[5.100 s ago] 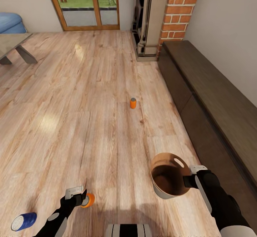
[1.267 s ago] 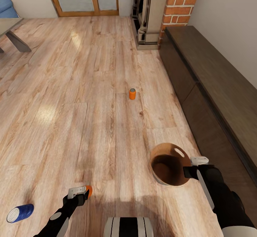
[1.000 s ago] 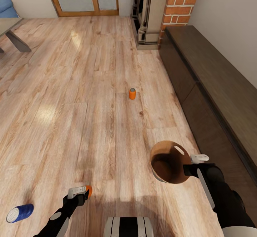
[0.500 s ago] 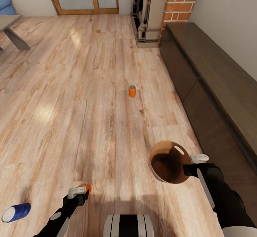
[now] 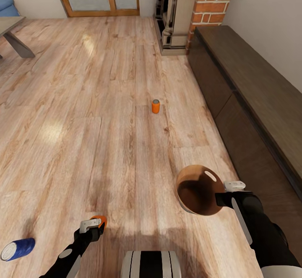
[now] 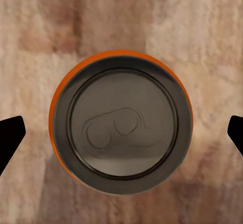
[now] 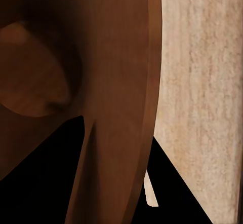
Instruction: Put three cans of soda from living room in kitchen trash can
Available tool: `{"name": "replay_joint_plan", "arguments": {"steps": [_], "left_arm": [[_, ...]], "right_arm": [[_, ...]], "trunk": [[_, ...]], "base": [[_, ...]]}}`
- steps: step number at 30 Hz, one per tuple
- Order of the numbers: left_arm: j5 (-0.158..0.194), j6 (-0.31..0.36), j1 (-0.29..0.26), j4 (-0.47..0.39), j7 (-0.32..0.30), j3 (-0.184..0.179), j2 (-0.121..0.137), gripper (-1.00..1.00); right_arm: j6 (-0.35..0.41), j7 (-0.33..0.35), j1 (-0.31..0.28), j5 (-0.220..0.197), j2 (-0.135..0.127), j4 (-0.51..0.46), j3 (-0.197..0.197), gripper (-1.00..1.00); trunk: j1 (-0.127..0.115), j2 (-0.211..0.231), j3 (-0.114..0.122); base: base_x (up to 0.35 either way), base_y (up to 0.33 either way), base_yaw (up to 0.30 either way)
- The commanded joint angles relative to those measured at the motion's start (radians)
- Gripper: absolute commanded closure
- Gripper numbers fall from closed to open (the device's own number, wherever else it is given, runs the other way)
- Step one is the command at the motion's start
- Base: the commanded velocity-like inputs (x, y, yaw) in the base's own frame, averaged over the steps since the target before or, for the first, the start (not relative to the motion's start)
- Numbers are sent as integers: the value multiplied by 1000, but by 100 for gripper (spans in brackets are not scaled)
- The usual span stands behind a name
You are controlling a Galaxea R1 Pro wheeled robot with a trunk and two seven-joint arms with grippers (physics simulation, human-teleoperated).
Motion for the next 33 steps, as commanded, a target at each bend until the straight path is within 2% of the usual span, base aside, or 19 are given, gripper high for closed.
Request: {"name": "replay_joint_plan", "arguments": {"steps": [1, 33], "left_arm": [[0, 0, 0, 0, 0, 0, 0, -100], [0, 0, 0, -1, 0, 0, 0, -100]], "right_arm": [[0, 1, 0, -12, 0, 0, 0, 100], [0, 1, 0, -12, 0, 1, 1, 100]], "trunk": [[0, 0, 0], [8, -14, -6]], "base": [[0, 0, 0], [0, 0, 0]]}}
